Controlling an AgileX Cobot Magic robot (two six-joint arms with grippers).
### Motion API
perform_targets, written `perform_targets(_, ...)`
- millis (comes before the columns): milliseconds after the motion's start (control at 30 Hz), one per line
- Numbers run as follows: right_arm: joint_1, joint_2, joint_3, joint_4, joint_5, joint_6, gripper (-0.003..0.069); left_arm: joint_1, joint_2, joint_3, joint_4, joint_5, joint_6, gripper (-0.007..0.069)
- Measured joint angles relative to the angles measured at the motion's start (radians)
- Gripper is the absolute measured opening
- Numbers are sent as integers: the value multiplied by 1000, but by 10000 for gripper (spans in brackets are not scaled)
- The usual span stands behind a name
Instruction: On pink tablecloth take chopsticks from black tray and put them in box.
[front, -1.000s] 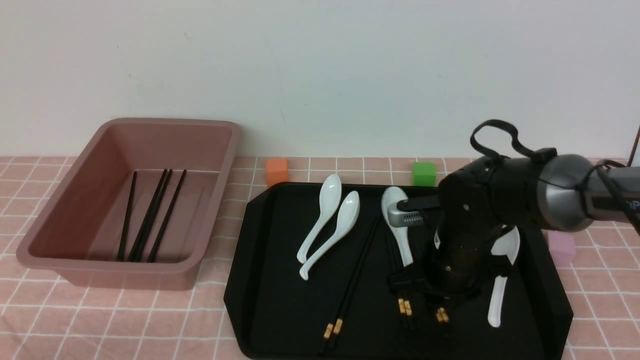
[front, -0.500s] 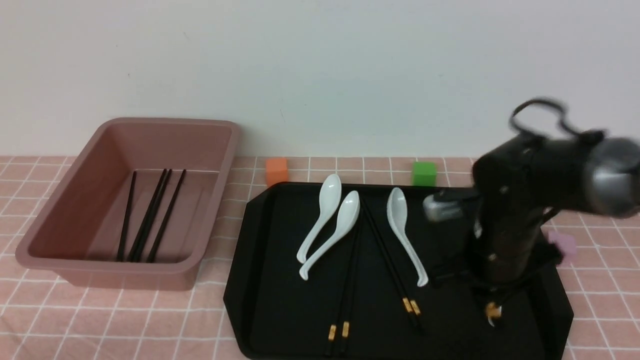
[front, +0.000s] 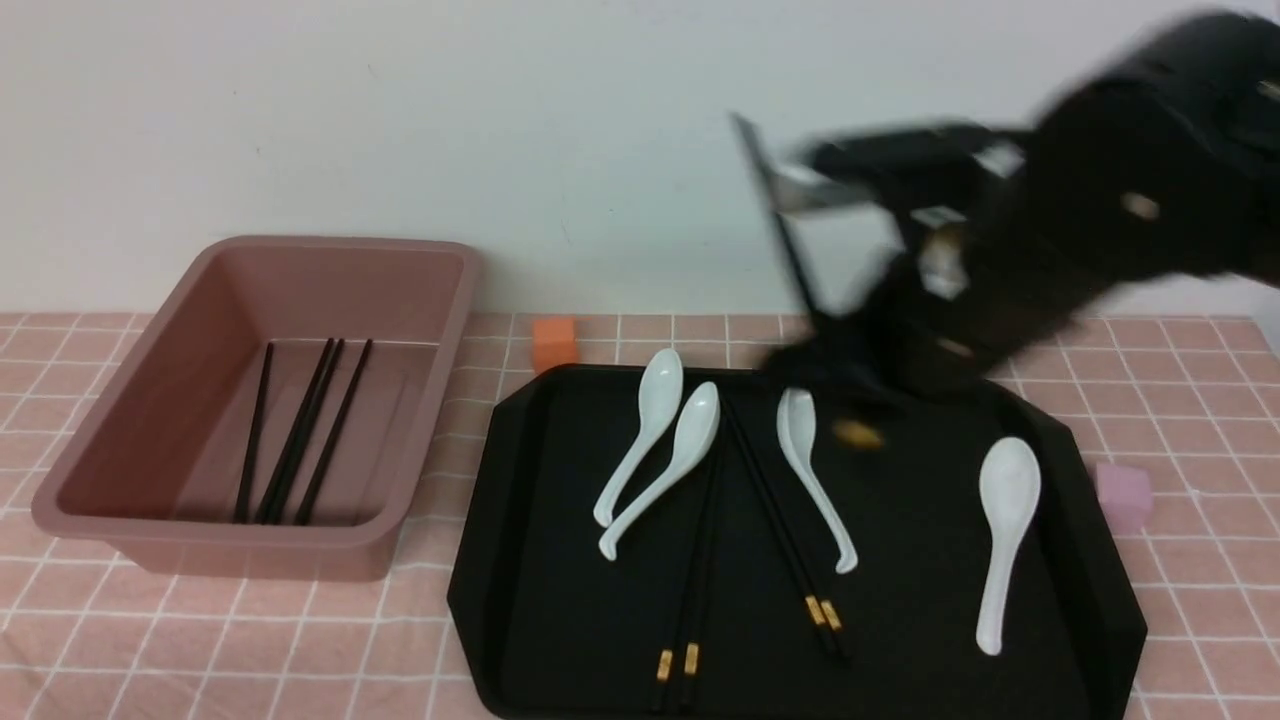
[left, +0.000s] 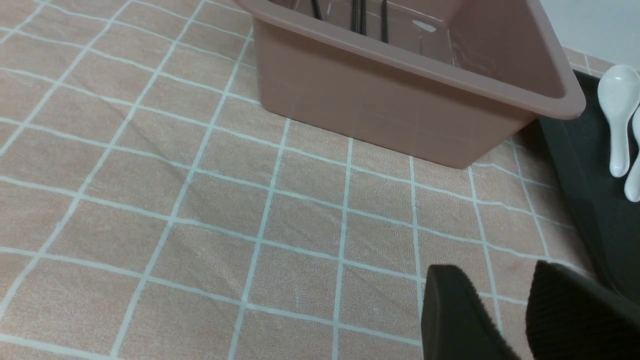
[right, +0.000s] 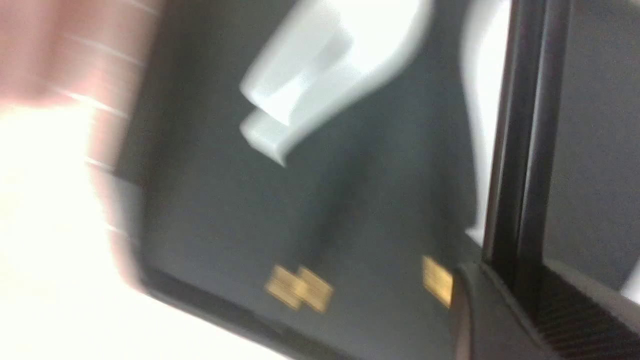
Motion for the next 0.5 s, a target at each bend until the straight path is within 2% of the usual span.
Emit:
perform_targets(67,45,52,-78,9,-19,-12,146,0,0,0,0,0,0,239)
perform_targets(167,121,229,-314,67,-32,-77,146,0,0,0,0,0,0,239)
perform_targets(200,121,229,-314,67,-32,-80,146,0,0,0,0,0,0,239)
perform_targets(267,165,362,-487,106,-32,-123,146,0,0,0,0,0,0,239)
perform_targets(500,208,701,-926,143,-10,-164,146,0,0,0,0,0,0,239)
